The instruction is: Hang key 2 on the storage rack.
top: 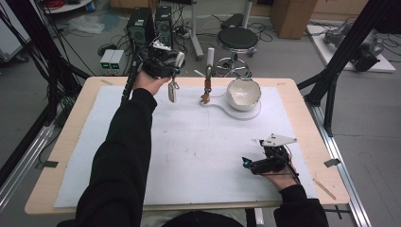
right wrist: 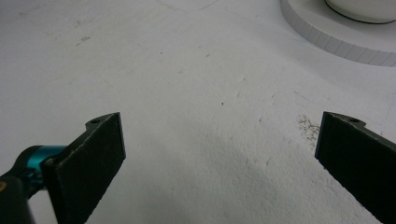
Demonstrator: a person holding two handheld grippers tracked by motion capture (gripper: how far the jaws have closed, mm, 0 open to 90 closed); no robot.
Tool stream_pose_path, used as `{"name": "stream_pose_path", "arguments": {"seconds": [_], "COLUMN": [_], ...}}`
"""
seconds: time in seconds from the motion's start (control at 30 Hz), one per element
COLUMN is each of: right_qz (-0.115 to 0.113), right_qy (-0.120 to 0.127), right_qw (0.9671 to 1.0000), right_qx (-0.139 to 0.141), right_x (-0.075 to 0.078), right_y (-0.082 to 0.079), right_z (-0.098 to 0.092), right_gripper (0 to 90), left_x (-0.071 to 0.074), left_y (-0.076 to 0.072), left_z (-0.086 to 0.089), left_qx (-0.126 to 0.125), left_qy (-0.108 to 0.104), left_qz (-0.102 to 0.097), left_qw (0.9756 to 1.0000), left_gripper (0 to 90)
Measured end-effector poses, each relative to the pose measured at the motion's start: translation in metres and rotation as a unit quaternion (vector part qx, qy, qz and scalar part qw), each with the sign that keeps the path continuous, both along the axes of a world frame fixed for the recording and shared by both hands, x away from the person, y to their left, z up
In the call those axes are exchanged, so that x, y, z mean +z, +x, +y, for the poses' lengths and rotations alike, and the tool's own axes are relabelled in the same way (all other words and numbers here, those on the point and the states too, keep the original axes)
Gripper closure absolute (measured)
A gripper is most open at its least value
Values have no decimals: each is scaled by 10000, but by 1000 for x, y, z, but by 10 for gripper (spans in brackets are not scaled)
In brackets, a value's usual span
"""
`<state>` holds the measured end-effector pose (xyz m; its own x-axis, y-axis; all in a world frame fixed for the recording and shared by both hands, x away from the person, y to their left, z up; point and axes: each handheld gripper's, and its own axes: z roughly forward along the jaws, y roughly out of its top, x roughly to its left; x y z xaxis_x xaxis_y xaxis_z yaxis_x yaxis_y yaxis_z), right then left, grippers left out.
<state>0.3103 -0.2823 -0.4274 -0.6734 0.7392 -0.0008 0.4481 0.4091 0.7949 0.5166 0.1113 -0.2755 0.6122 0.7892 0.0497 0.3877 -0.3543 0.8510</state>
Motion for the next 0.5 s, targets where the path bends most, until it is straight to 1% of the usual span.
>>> {"name": "stream_pose_path", "arguments": {"seconds": [0.07,0.1,0.13,0.2,0.27,0.3,0.4,0.5], "right_qz": [-11,-17,-14,-12,-15,-8,-3,-8], "right_qy": [7,2,6,11,0,-5,4,-11], "right_qw": [10000,10000,10000,10000,10000,10000,10000,10000], "right_qx": [3,6,5,-5,6,3,-13,-4], "right_x": [0,0,0,0,0,0,0,-1], "right_y": [0,0,0,-1,-1,-1,-1,-1], "right_z": [0,0,0,0,0,-1,-1,0], "right_gripper": [8,8,9,8,8,8,9,8], "left_x": [3,4,6,9,10,12,14,15], "left_y": [1,2,3,5,7,8,10,10], "left_z": [-3,-4,-5,-7,-8,-10,-15,-20], "left_qx": [40,74,89,156,180,215,249,300], "left_qy": [33,24,24,7,-64,-101,-81,-117], "left_qz": [-48,-123,-127,-183,-188,-227,-295,-397], "left_qw": [10000,9999,9999,9997,9996,9995,9992,9987], "left_gripper": [757,757,757,757,757,757,757,757]}}
